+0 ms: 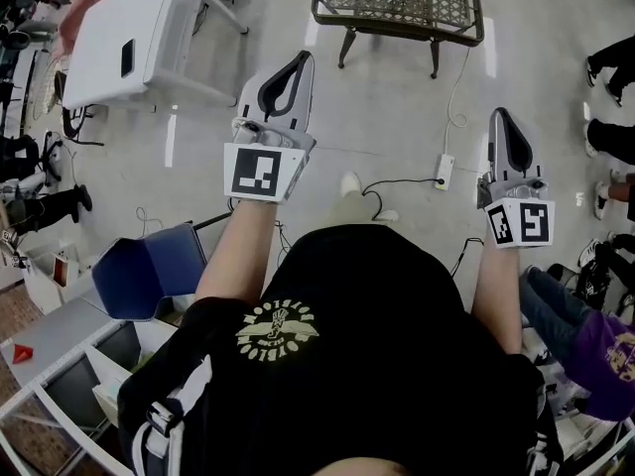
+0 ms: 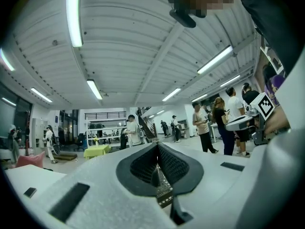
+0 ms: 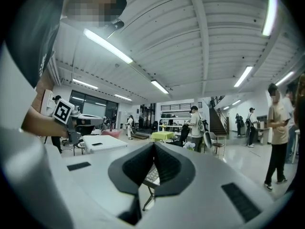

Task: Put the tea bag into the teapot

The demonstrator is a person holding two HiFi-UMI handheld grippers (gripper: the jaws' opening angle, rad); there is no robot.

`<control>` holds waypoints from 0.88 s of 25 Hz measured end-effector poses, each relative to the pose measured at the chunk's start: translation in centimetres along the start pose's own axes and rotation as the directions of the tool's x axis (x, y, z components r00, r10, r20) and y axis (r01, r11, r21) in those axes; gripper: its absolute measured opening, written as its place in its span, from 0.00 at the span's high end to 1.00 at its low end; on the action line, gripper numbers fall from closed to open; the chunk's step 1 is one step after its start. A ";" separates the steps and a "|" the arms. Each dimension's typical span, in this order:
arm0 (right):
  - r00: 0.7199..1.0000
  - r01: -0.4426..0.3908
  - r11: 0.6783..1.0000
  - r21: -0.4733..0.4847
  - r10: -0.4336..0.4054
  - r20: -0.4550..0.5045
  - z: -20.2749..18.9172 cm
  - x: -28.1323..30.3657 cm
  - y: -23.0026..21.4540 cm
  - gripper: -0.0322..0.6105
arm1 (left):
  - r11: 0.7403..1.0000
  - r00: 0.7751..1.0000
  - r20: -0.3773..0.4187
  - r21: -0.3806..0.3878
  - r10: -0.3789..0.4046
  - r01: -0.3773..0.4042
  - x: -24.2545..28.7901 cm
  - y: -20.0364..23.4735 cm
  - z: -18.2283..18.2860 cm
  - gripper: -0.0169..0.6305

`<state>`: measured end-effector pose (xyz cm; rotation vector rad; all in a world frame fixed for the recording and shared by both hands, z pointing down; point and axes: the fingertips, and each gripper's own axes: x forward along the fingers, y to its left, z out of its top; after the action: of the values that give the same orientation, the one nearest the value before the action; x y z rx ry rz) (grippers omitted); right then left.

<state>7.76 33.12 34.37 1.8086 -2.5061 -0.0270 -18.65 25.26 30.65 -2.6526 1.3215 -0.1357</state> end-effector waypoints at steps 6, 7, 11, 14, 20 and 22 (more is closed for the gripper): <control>0.999 0.033 0.999 -0.038 -0.032 0.030 3.0 2.5 0.6 0.94 | 0.996 0.996 0.056 -0.040 -0.074 0.076 2.9 1.9 -0.4 0.98; 0.999 0.037 0.998 -0.046 -0.036 0.030 3.3 2.6 0.7 0.94 | 0.995 0.994 0.065 -0.042 -0.090 0.093 3.2 1.9 -0.3 0.98; 0.998 0.052 0.996 -0.076 -0.051 0.021 4.5 2.8 1.0 0.94 | 0.990 0.987 0.095 -0.048 -0.126 0.131 3.9 2.5 0.0 0.98; 0.999 0.049 0.994 -0.093 -0.047 0.027 5.1 3.1 1.8 0.94 | 0.986 0.986 0.099 -0.085 -0.133 0.141 3.9 3.1 -0.6 0.98; 0.999 0.041 0.992 -0.122 -0.040 0.011 4.6 3.5 2.0 0.94 | 0.981 0.983 0.087 -0.092 -0.162 0.170 4.5 2.1 -1.4 0.98; 0.999 0.033 0.992 -0.122 -0.031 0.017 4.7 3.8 1.8 0.94 | 0.982 0.981 0.106 -0.074 -0.165 0.173 4.7 1.9 -0.7 0.98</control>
<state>4.65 30.02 29.90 1.8068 -2.4274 -0.1919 -17.42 20.28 30.97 -2.7989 1.0936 0.0293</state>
